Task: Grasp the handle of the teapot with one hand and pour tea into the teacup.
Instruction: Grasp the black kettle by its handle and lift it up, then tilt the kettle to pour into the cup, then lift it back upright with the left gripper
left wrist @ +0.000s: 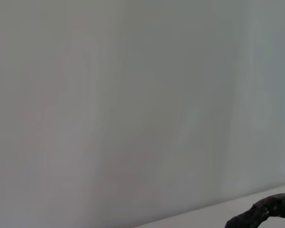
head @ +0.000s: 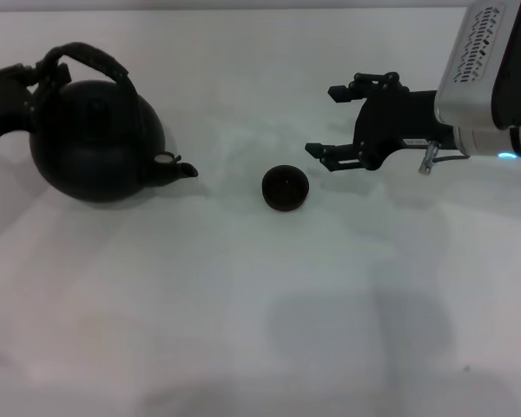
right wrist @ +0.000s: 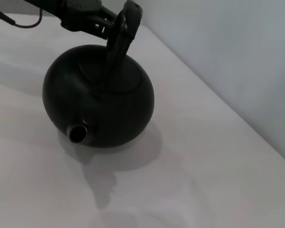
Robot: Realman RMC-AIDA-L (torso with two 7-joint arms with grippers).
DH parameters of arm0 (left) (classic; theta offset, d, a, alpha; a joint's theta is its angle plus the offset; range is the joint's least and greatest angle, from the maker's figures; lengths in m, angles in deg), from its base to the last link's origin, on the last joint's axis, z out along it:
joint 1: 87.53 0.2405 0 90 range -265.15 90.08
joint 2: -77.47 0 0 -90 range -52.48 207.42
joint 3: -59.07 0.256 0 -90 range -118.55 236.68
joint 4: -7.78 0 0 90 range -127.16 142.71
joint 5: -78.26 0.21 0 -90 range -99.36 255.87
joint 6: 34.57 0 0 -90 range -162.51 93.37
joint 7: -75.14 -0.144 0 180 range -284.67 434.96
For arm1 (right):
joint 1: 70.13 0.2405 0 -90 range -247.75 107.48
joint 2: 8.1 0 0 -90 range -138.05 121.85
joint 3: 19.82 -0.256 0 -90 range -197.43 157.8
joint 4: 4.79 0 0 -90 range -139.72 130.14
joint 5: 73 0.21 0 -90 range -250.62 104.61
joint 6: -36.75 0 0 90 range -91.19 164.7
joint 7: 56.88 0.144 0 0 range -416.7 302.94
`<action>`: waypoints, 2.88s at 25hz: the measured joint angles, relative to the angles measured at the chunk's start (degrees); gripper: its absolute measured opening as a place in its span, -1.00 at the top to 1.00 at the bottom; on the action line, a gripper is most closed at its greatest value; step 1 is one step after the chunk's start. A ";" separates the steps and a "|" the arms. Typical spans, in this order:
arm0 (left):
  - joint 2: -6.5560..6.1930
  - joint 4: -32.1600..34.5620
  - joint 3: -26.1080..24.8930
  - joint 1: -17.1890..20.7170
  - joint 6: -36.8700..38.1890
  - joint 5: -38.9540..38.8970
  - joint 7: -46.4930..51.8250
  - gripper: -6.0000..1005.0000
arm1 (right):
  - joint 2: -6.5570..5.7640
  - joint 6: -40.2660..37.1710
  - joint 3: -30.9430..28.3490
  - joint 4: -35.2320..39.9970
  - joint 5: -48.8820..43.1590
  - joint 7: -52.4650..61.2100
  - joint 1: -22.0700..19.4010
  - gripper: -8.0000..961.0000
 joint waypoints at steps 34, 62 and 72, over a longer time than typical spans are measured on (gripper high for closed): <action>-0.34 38.52 45.46 -0.06 18.91 16.03 46.12 0.68 | -0.43 -0.51 -15.00 -3.23 15.15 -9.75 -2.91 -0.75; -0.38 41.16 54.38 -5.45 20.63 29.85 54.65 0.68 | -0.44 0.08 -18.63 -7.55 17.06 -12.15 -2.19 -0.76; -0.33 42.72 56.98 -6.68 20.51 34.21 57.78 0.68 | -0.44 -0.11 -18.63 -8.27 17.05 -12.67 -1.76 -0.76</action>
